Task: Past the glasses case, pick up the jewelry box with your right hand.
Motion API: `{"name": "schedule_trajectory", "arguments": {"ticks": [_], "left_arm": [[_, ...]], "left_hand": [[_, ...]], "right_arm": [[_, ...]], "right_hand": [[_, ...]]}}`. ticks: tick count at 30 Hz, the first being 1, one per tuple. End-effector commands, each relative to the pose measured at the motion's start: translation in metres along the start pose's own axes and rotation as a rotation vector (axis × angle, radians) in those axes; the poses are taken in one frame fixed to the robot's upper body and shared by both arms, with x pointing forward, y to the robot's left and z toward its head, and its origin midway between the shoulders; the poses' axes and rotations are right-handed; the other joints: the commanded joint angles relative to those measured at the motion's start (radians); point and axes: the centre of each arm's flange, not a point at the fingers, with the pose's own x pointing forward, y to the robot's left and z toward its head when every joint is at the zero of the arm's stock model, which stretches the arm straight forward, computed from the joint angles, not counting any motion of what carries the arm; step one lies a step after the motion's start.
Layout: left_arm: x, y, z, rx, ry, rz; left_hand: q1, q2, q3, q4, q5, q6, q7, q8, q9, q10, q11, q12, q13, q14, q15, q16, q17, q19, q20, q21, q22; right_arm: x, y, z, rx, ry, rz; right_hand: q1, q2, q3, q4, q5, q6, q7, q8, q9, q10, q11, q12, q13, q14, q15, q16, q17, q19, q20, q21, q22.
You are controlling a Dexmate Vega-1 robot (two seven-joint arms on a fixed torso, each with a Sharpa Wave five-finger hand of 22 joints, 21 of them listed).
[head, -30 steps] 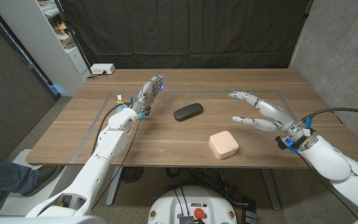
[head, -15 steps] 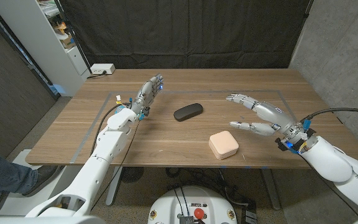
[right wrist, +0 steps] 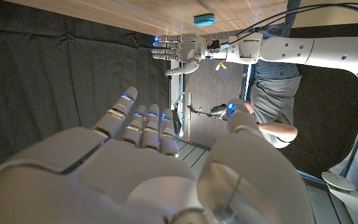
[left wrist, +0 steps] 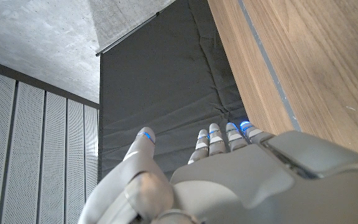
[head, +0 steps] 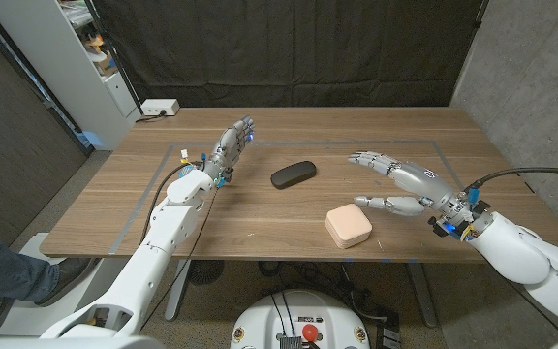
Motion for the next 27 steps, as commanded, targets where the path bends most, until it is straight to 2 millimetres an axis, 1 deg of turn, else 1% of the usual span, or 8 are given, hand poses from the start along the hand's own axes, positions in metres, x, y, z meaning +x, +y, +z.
{"name": "schedule_trajectory", "arguments": {"ticks": [1, 7, 16, 17, 19, 21, 25, 27], "left_arm": [[-0.0021, -0.0018, -0.0001, 0.001, 0.001, 0.001], [-0.0031, -0.0025, 0.0003, 0.003, 0.001, 0.003], [-0.0028, -0.0026, 0.0001, 0.002, 0.003, -0.001], [-0.0027, -0.0026, 0.0001, 0.002, 0.004, -0.002], [-0.0026, -0.0026, 0.0003, 0.004, 0.003, -0.002], [-0.0025, -0.0027, 0.0004, 0.004, 0.003, -0.003], [-0.0023, -0.0028, 0.0003, 0.002, 0.005, -0.002], [-0.002, -0.003, 0.0002, 0.002, 0.005, -0.003]], "left_hand": [[0.004, 0.013, 0.006, -0.005, 0.002, 0.001, 0.006, 0.006, 0.003, -0.003, 0.011, 0.009, 0.005, -0.002, 0.008, 0.006, 0.002, -0.007, 0.007, 0.004, 0.004], [0.006, 0.021, 0.01, -0.004, 0.002, 0.002, 0.005, 0.006, 0.003, -0.004, 0.01, 0.009, 0.005, -0.002, 0.007, 0.006, 0.002, -0.007, 0.007, 0.004, 0.004], [0.008, 0.026, 0.013, -0.004, 0.002, 0.002, 0.004, 0.006, 0.003, -0.005, 0.01, 0.009, 0.005, -0.002, 0.007, 0.006, 0.002, -0.008, 0.006, 0.004, 0.004], [0.009, 0.026, 0.013, -0.004, 0.002, 0.002, 0.004, 0.006, 0.003, -0.005, 0.01, 0.009, 0.005, -0.002, 0.008, 0.006, 0.002, -0.008, 0.006, 0.004, 0.004], [0.009, 0.026, 0.013, -0.004, 0.002, 0.002, 0.004, 0.006, 0.003, -0.006, 0.009, 0.008, 0.005, -0.002, 0.008, 0.006, 0.002, -0.009, 0.006, 0.003, 0.004], [0.009, 0.026, 0.014, -0.004, 0.002, 0.002, 0.005, 0.006, 0.003, -0.005, 0.008, 0.009, 0.005, -0.002, 0.007, 0.006, 0.002, -0.009, 0.006, 0.003, 0.004], [0.01, 0.027, 0.014, -0.005, 0.001, 0.002, 0.005, 0.006, 0.003, -0.006, 0.009, 0.008, 0.005, -0.002, 0.008, 0.006, 0.002, -0.009, 0.006, 0.004, 0.004], [0.01, 0.027, 0.014, -0.005, 0.001, 0.002, 0.004, 0.006, 0.003, -0.005, 0.01, 0.009, 0.005, -0.002, 0.008, 0.005, 0.002, -0.009, 0.007, 0.004, 0.004]], "right_arm": [[0.001, 0.0008, 0.0056, -0.049, -0.007, 0.062], [0.0023, 0.0017, 0.0076, -0.071, -0.011, 0.082], [0.0039, 0.0035, 0.0107, -0.094, -0.014, 0.111], [0.0041, 0.0041, 0.0107, -0.096, -0.014, 0.116], [0.0046, 0.005, 0.011, -0.097, -0.014, 0.124], [0.0049, 0.0056, 0.0112, -0.101, -0.016, 0.13], [0.0054, 0.0064, 0.0116, -0.112, -0.016, 0.143], [0.0056, 0.0066, 0.0119, -0.12, -0.015, 0.149]], "right_hand": [[0.011, -0.003, 0.004, 0.001, 0.007, -0.004, -0.005, 0.001, 0.006, -0.005, -0.009, 0.0, 0.003, -0.004, -0.003, -0.003, 0.001, 0.006, 0.013, 0.006, 0.002], [0.015, -0.007, 0.004, 0.002, 0.011, -0.006, -0.017, 0.001, 0.006, -0.008, -0.013, -0.001, 0.003, -0.008, 0.001, -0.003, 0.001, 0.008, 0.026, 0.006, 0.002], [0.019, -0.011, 0.004, 0.004, 0.015, -0.01, -0.023, 0.001, 0.007, -0.013, -0.015, -0.001, 0.003, -0.012, 0.007, -0.003, 0.001, 0.009, 0.039, 0.006, 0.002], [0.02, -0.012, 0.004, 0.005, 0.016, -0.011, -0.026, 0.001, 0.007, -0.016, -0.023, -0.002, 0.003, -0.012, 0.008, -0.003, 0.001, 0.01, 0.041, 0.006, 0.002], [0.023, -0.015, 0.004, 0.007, 0.02, -0.014, -0.036, 0.001, 0.007, -0.022, -0.041, -0.002, 0.003, -0.014, 0.022, -0.002, 0.002, 0.014, 0.057, 0.007, 0.002], [0.024, -0.016, 0.004, 0.007, 0.021, -0.013, -0.04, 0.001, 0.007, -0.022, -0.041, -0.002, 0.003, -0.014, 0.024, -0.002, 0.002, 0.016, 0.063, 0.008, 0.002], [0.026, -0.017, 0.004, 0.009, 0.024, -0.01, -0.052, 0.003, 0.007, -0.026, -0.042, -0.002, 0.003, -0.017, 0.034, -0.002, 0.002, 0.017, 0.065, 0.007, 0.002], [0.028, -0.018, 0.005, 0.009, 0.026, -0.013, -0.058, 0.002, 0.007, -0.031, -0.049, -0.003, 0.003, -0.019, 0.038, -0.002, 0.002, 0.017, 0.069, 0.007, 0.002]]}}
